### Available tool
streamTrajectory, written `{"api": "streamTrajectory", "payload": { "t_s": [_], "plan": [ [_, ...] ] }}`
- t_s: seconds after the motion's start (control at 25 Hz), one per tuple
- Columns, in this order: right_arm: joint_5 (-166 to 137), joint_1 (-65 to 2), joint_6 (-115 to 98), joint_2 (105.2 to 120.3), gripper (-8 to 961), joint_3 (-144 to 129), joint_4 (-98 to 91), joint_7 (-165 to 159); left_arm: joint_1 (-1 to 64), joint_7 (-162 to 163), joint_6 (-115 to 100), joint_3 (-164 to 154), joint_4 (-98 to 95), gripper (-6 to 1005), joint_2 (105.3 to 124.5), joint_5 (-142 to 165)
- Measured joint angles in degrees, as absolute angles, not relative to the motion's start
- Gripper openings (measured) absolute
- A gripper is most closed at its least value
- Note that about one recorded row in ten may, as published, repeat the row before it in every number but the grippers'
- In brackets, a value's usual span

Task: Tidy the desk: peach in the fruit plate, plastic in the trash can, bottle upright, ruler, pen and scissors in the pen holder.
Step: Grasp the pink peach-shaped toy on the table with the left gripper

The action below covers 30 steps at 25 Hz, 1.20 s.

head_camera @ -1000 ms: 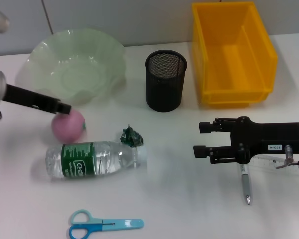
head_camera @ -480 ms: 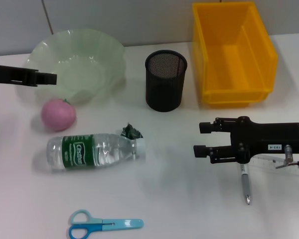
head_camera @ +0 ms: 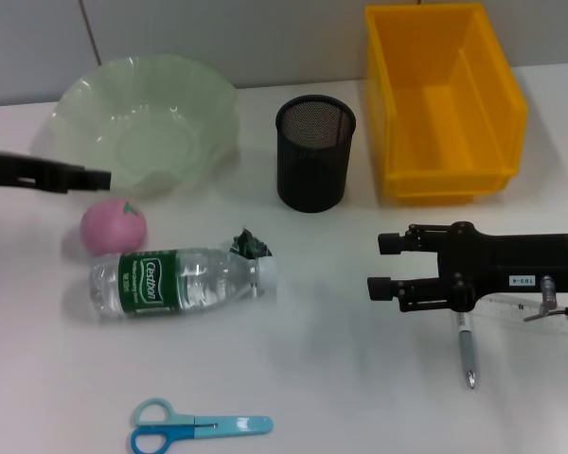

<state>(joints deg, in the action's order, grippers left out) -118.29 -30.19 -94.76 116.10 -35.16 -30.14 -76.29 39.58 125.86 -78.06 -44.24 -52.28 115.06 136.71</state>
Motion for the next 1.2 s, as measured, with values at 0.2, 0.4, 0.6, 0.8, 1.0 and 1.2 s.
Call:
{"api": "streamTrajectory", "payload": {
  "t_s": [0.2,0.4,0.6,0.8,1.0,1.2],
  "plan": [
    [-118.29,-29.83,-95.0,116.1,776,-35.16,-30.14,-76.29,40.38,126.36,-75.46,-45.92,-51.24,458,116.17,141.19],
    [-118.31,-29.68,-95.11,116.12,776,-35.15,-30.06,-76.29,41.02,127.14,-73.35,-46.12,-49.67,655,116.7,143.06],
    [-118.74,-29.61,-95.12,116.23,776,-35.15,-29.97,-76.29,41.3,128.59,-71.95,-46.21,-48.72,783,116.92,145.23],
    [-119.0,-29.63,-95.12,116.36,777,-35.15,-30.1,-76.35,41.86,129.21,-71.45,-46.23,-46.9,780,117.16,145.85],
    [-119.01,-29.75,-95.12,116.37,777,-35.15,-30.14,-76.37,42.82,128.72,-70.13,-46.23,-44.29,776,117.19,145.77],
    [-119.01,-29.79,-95.11,116.37,777,-35.15,-30.15,-76.38,42.93,129.36,-69.42,-46.22,-43.84,773,117.32,145.78]
  ]
}}
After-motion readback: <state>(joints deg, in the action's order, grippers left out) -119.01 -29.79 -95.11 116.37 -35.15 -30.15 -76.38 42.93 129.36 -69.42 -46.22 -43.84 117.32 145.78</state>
